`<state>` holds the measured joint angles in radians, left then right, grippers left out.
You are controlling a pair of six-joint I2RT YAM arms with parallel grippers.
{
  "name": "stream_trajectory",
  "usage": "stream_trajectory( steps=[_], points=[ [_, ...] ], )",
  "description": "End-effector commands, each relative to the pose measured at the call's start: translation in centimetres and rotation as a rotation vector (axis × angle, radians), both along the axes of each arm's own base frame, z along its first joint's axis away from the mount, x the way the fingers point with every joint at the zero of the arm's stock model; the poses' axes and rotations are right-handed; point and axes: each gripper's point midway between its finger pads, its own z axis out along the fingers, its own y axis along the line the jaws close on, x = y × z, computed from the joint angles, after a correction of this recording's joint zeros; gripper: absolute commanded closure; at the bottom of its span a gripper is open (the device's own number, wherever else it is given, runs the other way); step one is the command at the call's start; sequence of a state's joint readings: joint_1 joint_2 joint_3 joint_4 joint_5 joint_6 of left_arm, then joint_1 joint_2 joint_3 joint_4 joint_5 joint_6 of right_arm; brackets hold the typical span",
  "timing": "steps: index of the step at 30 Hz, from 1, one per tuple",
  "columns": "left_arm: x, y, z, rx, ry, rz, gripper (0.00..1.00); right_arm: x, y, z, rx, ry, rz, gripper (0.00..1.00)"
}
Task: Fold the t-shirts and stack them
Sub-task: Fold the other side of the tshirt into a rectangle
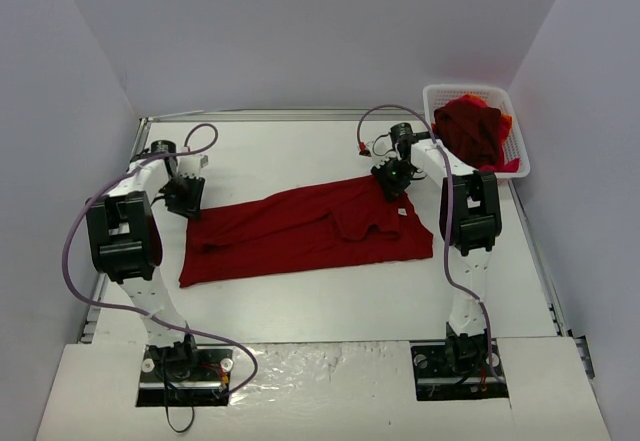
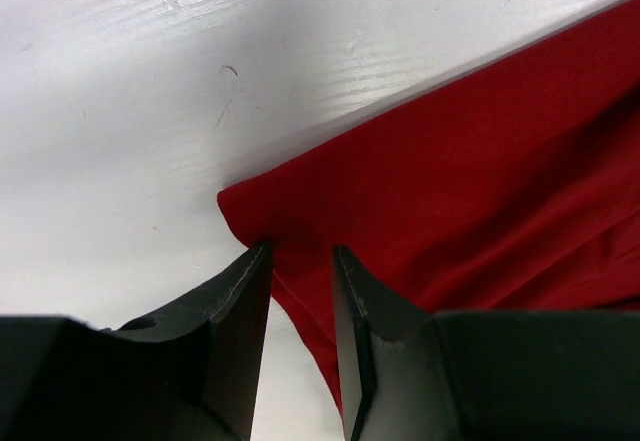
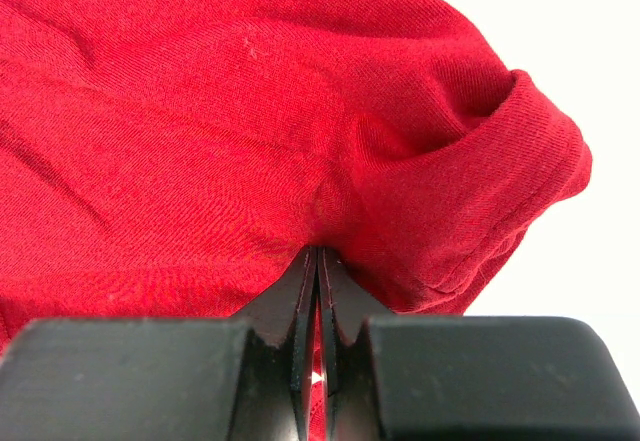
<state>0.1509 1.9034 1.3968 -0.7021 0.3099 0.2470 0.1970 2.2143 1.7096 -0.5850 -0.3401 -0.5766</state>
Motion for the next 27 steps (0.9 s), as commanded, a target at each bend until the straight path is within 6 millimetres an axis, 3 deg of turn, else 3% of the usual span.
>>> stream_trajectory(
  steps=[1, 10, 13, 16, 22, 27],
  points=[
    [-0.4, 0.4, -0.2, 0.013, 0.025, -0.005, 0.71, -3.1, -2.8, -5.1, -0.111, 0.155, -0.003, 1.00],
    [-0.8, 1.0, -1.7, 0.048, 0.051, -0.006, 0.72, -3.2, -2.8, -5.2, -0.115, 0.159, -0.002, 1.00],
    [-0.8, 1.1, -1.8, 0.053, 0.051, -0.007, 0.81, -3.2, -2.8, -5.3, -0.115, 0.161, -0.002, 1.00],
    [-0.9, 1.0, -1.9, 0.047, 0.053, -0.010, 0.97, -3.2, -2.8, -5.3, -0.114, 0.160, -0.003, 1.00],
    [-0.8, 0.7, -1.8, 0.036, 0.043, -0.014, 0.98, -3.4, -2.8, -5.4, -0.117, 0.165, -0.002, 1.00],
    [-0.1, 1.4, 0.1, 0.070, 0.003, -0.012, 0.98, -3.4, -2.8, -5.5, -0.117, 0.166, -0.002, 1.00]
  ],
)
